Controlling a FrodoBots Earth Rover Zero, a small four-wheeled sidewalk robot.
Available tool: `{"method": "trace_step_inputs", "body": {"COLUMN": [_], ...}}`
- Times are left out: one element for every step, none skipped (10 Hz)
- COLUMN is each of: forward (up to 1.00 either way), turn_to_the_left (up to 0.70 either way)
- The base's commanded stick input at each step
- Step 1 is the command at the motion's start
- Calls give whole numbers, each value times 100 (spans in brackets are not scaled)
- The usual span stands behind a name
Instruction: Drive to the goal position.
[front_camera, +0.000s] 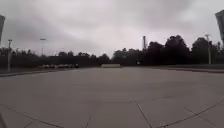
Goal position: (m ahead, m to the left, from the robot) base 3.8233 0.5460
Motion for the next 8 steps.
{"method": "trace_step_inputs", "body": {"forward": [70,70,70,70,70,70,70,70], "turn_to_the_left": [-6,0,0,0,0,0,0,0]}}
